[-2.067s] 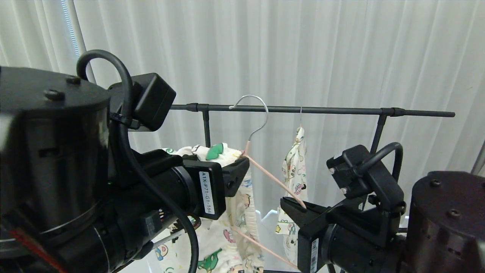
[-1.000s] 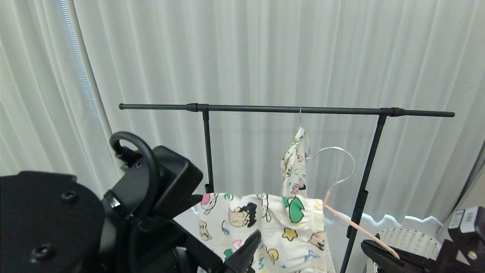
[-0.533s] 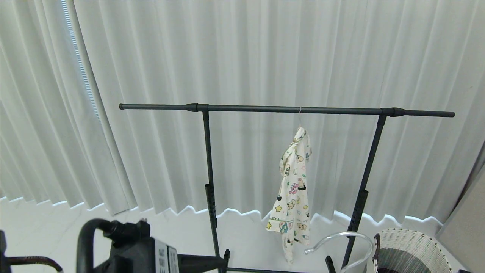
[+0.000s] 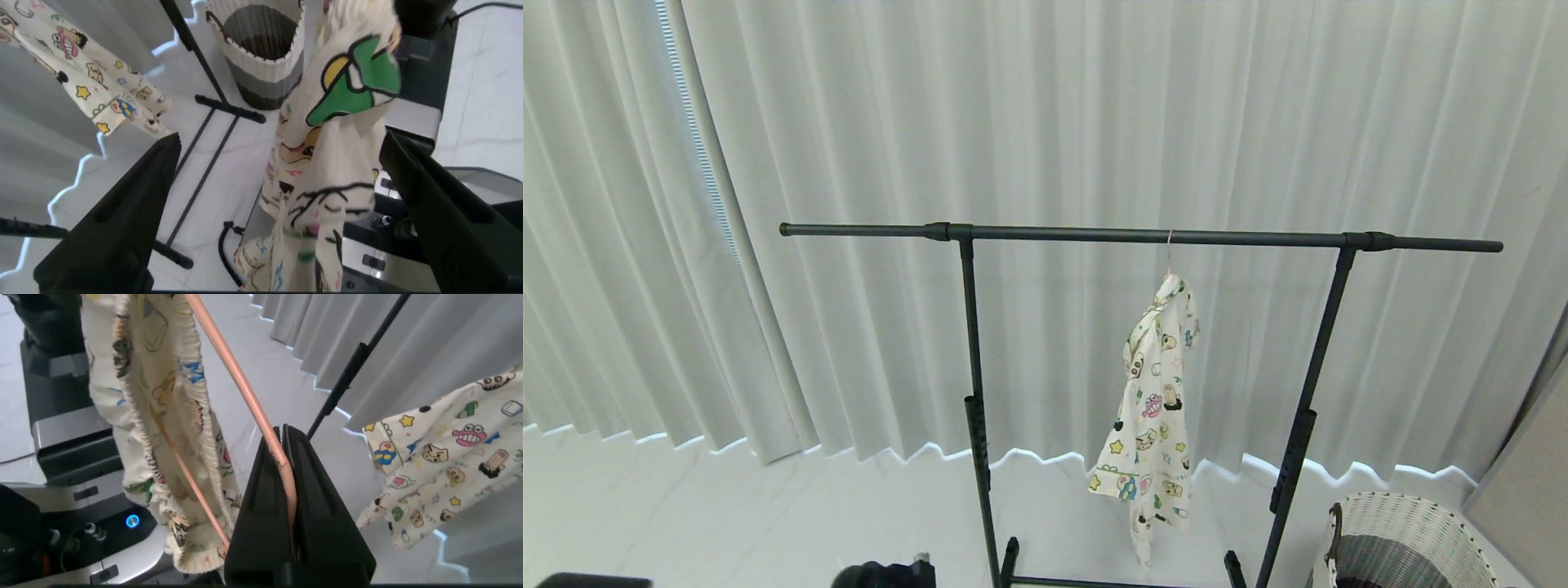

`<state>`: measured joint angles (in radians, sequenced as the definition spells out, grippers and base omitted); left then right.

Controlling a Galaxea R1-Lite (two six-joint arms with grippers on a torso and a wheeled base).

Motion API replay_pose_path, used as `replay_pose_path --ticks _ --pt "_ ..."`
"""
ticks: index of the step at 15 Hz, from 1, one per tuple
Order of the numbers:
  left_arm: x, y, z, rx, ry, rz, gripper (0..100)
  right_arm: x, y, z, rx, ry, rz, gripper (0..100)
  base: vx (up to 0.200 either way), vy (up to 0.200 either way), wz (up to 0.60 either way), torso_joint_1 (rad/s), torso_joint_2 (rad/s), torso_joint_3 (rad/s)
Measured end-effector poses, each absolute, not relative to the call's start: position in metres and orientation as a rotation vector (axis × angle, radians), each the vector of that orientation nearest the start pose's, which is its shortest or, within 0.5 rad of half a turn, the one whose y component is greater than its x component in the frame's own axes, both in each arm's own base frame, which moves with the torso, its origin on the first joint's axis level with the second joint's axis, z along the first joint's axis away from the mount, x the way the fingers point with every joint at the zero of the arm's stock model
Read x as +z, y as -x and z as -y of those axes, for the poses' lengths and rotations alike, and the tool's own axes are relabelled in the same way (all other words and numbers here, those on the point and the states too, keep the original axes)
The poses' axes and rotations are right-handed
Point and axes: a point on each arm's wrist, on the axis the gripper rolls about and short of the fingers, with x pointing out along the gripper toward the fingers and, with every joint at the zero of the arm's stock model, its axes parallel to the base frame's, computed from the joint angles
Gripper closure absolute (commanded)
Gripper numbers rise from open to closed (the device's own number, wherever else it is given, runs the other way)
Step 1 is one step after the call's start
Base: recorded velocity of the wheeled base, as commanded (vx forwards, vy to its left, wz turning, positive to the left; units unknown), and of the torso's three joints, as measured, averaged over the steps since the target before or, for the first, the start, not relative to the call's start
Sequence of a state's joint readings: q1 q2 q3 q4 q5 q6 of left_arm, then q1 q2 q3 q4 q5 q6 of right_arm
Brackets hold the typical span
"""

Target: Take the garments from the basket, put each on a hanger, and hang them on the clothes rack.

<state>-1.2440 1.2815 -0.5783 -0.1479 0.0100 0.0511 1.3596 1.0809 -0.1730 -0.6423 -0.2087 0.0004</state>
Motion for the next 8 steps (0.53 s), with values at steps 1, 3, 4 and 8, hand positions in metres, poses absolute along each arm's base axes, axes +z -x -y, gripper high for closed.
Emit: replay_pose_path --ticks 1,3,4,8 --pt "0.176 -0.06 0.176 -1.216 -0.406 -0.454 0 0.146 -0.031 -0.122 1.146 0.201 -0.203 100 0.0 0.0 0.0 0.0 0.0 0.0" --pt "0.171 -0.06 0.177 -1.22 -0.437 -0.462 0 0.147 -0.031 -0.124 1.145 0.204 -0.205 100 0.0 0.0 0.0 0.0 0.0 0.0" --pt "0.168 -0.06 0.176 -1.224 -0.46 -0.463 0 0.147 -0.031 -0.125 1.146 0.205 -0.204 100 0.0 0.0 0.0 0.0 0.0 0.0" --pt "0.163 -0.059 0.176 -1.227 -0.49 -0.47 100 0.149 -0.032 -0.126 1.146 0.2 -0.197 100 0.0 0.0 0.0 0.0 0.0 0.0"
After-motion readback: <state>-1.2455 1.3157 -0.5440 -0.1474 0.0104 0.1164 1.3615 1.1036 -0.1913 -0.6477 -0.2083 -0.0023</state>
